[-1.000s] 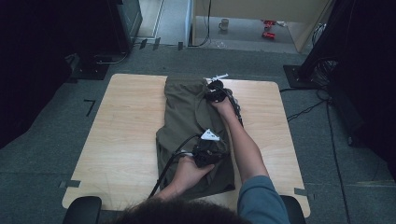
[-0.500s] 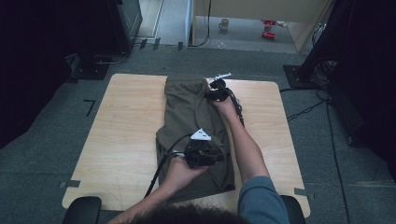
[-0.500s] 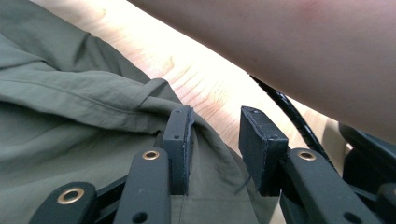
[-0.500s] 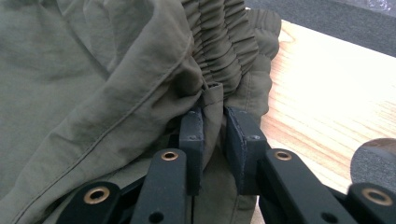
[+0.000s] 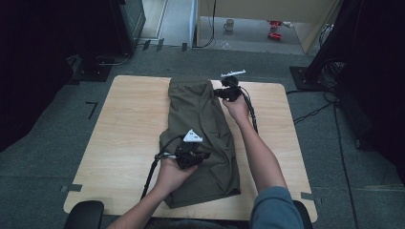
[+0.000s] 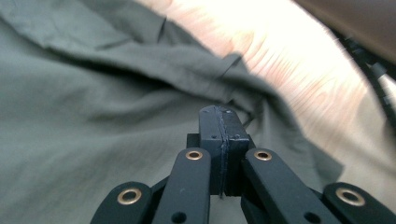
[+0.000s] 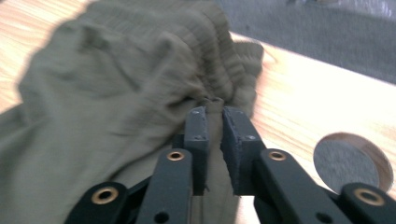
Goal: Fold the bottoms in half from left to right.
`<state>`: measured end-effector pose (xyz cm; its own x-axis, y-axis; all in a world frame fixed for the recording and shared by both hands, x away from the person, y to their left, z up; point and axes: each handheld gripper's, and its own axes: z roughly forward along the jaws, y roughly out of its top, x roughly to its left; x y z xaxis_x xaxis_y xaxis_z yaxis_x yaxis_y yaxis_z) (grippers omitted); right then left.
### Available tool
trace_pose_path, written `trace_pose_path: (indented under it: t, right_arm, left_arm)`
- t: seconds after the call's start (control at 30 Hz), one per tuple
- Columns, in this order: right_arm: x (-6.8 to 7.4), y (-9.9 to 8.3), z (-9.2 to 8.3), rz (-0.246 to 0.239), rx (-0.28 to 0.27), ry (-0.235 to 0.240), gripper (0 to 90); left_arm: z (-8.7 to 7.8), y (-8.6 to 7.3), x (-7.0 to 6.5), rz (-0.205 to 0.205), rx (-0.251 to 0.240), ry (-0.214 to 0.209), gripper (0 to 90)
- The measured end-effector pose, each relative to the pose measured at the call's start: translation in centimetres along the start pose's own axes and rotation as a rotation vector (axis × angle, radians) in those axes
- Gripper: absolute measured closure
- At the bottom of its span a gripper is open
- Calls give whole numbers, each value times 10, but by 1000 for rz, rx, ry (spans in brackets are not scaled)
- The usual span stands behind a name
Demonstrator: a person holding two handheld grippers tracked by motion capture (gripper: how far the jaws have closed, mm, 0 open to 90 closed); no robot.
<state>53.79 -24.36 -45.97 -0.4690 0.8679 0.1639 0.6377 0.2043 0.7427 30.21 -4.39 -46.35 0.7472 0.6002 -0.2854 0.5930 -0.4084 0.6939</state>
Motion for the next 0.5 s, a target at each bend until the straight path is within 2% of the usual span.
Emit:
trace_pose_path:
  t: [0.1, 0.23, 0.37, 0.5]
  right_arm:
    - [10, -2, -8, -26, -14, 7, 856]
    - [26, -9, -14, -42, -30, 34, 877]
    - [40, -18, -17, -58, -22, 65, 877]
    - [55, -28, -18, -93, 3, 68, 884]
  left_arm:
    - [11, -6, -5, 11, 21, -9, 900]
    - [25, -14, -9, 18, 80, -27, 900]
    - [36, -19, -18, 35, 106, -54, 879]
    - [41, -20, -30, 60, 102, -135, 827]
